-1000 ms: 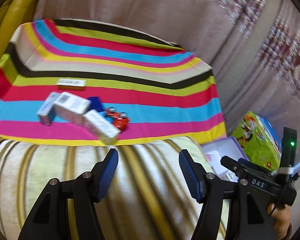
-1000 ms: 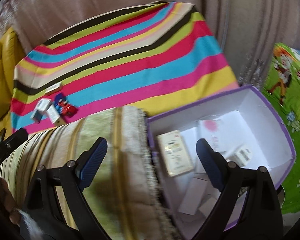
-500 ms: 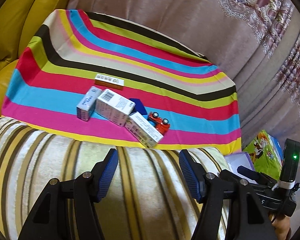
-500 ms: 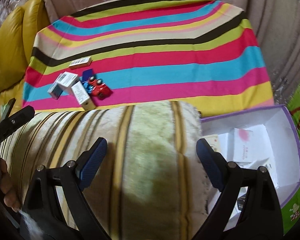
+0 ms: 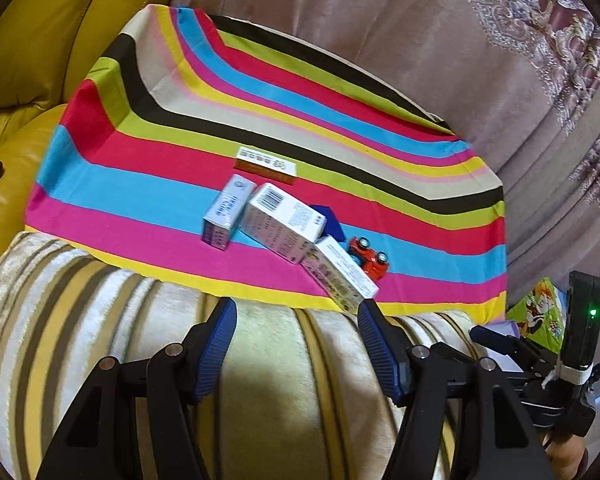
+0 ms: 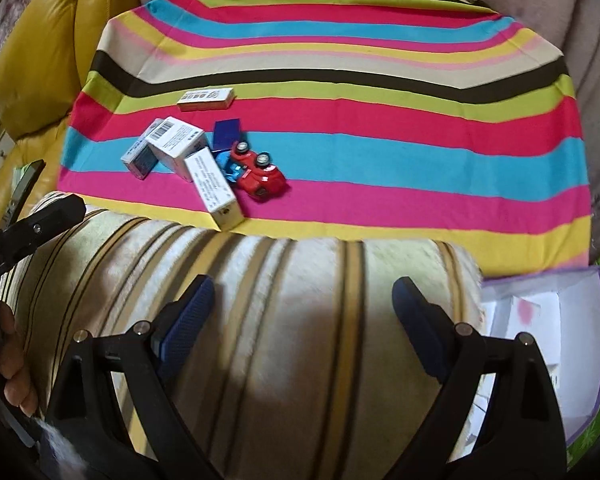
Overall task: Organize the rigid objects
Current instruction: 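Move both open tools back over the remaining boxes, then grasp the tall white printed box with the right tool while the left tool grasps the blue-lettered silver box, then carry both boxes into the storage box and open both tools, then move both open tools back toward the remaining boxes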
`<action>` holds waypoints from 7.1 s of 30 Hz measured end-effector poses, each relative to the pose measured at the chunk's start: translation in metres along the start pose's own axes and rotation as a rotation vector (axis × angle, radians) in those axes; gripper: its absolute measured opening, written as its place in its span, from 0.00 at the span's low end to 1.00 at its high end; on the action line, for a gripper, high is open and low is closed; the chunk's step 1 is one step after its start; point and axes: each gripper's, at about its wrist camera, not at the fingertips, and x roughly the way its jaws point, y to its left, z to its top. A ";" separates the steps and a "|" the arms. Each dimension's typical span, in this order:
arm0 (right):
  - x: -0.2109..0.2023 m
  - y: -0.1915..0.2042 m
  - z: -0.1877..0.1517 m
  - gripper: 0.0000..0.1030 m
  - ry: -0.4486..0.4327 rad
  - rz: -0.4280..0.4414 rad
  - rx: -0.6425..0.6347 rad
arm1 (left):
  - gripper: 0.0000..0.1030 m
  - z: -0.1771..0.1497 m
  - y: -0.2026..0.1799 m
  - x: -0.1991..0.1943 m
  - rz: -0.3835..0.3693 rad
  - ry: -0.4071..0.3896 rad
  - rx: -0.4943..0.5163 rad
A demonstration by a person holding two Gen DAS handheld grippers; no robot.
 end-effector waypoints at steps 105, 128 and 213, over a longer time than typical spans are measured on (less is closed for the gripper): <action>-0.044 -0.056 -0.015 0.27 -0.142 0.098 0.097 | 0.28 -0.020 -0.112 0.010 -0.074 0.060 0.232; -0.089 -0.170 -0.080 0.27 -0.174 -0.116 0.307 | 0.28 -0.073 -0.202 0.018 -0.251 0.142 0.402; -0.048 -0.074 -0.030 0.77 -0.096 -0.034 0.155 | 0.52 0.002 -0.027 0.012 -0.081 0.050 0.069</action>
